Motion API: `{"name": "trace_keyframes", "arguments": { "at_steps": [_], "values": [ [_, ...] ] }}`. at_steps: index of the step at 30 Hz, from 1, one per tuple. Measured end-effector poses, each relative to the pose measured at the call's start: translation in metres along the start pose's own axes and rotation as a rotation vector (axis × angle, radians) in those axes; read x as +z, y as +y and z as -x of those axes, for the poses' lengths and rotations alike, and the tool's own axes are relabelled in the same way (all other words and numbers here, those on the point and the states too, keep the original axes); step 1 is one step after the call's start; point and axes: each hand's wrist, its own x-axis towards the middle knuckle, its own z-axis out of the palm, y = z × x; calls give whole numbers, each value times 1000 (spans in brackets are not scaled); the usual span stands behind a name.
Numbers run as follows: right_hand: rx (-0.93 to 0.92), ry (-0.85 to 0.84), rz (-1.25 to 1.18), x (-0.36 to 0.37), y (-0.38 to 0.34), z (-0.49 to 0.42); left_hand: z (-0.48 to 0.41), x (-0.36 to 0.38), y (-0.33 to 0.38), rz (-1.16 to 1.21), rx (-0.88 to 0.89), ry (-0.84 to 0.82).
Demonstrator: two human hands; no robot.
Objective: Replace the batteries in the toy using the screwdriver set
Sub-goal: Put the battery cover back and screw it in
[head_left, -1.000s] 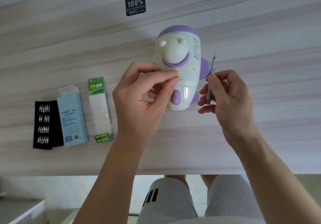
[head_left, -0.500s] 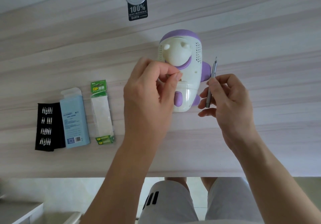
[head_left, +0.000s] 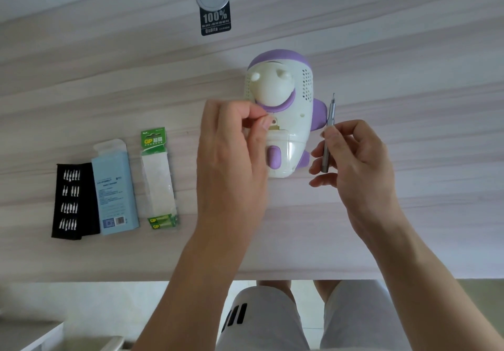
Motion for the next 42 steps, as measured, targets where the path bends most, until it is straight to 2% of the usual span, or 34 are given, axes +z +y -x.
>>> {"name": "trace_keyframes", "arguments": {
  "at_steps": [6,12,16,18,21,24,28,30,34,42],
  "values": [
    [-15,8,29,-7,-7,4,-3,-13,9,547,-249,81],
    [-144,38,19,-18,-47,22,-1,-32,23,836,-356,70],
    [-221,-66,-5,-13,-78,40,2,-38,34,988,-469,38],
    [-193,-138,-72,-4,-90,52,3,-43,42,1038,-489,34],
    [-88,-236,-192,9,-104,65,5,-49,51,1053,-500,38],
    [-74,-306,-170,17,-112,74,7,-54,54,1038,-507,47],
    [-71,-296,-114,21,-117,81,10,-59,58,908,-445,36],
    [12,-316,-179,20,-119,83,12,-60,57,834,-392,38],
    [135,-371,-301,13,-122,84,12,-62,60,866,-327,70],
    [99,-422,-306,4,-126,85,10,-68,67,800,-190,23]
  ]
}}
